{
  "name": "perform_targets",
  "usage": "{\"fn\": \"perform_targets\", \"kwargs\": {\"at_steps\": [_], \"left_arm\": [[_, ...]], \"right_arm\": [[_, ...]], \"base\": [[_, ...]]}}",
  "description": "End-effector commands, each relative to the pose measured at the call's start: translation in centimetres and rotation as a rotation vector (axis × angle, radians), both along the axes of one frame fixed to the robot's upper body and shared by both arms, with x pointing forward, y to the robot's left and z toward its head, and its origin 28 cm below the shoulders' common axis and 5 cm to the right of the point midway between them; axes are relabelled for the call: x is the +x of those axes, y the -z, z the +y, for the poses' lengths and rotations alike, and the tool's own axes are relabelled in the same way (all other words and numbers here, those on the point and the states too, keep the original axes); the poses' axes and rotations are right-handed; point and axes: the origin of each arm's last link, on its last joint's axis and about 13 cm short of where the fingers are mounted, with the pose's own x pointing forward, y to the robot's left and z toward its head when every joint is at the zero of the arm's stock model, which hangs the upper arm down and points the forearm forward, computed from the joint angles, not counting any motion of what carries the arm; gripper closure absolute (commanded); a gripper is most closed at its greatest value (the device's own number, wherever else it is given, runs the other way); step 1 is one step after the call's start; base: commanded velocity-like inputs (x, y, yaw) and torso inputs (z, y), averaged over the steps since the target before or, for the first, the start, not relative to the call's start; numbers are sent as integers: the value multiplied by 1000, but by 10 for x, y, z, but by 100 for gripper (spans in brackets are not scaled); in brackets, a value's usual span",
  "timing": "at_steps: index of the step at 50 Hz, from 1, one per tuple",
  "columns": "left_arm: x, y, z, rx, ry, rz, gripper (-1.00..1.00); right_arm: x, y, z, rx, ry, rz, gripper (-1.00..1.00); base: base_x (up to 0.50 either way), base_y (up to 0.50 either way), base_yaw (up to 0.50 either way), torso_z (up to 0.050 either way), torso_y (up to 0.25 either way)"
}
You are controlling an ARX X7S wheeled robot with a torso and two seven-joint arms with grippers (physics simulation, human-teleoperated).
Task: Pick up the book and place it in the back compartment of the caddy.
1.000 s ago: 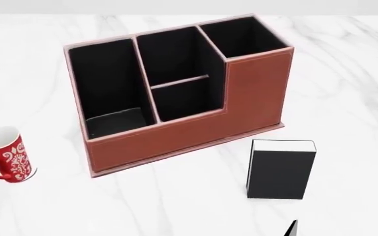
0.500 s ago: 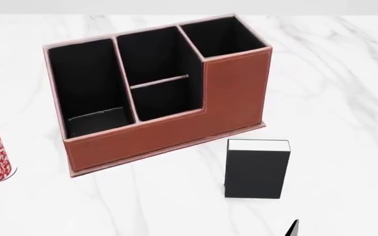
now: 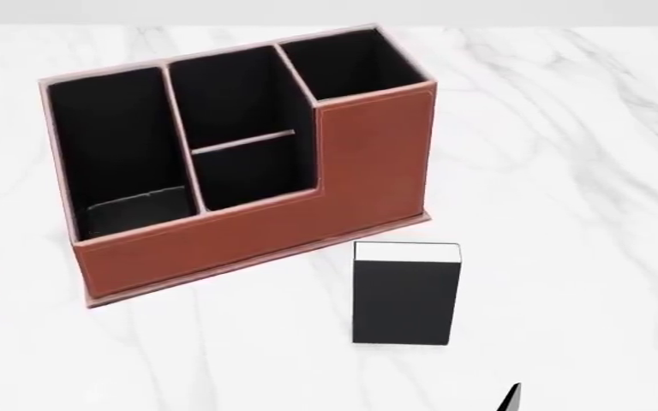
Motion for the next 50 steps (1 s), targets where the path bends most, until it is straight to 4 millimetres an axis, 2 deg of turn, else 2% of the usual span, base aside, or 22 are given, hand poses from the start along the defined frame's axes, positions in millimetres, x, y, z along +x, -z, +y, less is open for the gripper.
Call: {"fn": "perform_targets", "kwargs": {"at_steps": [1, 50], "left_arm": [[0, 0, 0, 0, 1, 0, -100], [0, -1, 0, -2, 2, 1, -100]], "right_arm": [[0, 0, 0, 2, 2, 1, -100], [0, -1, 0, 2, 1, -1, -100]], "base": [[0, -141, 0, 0, 0], [0, -142, 0, 0, 0]]}}
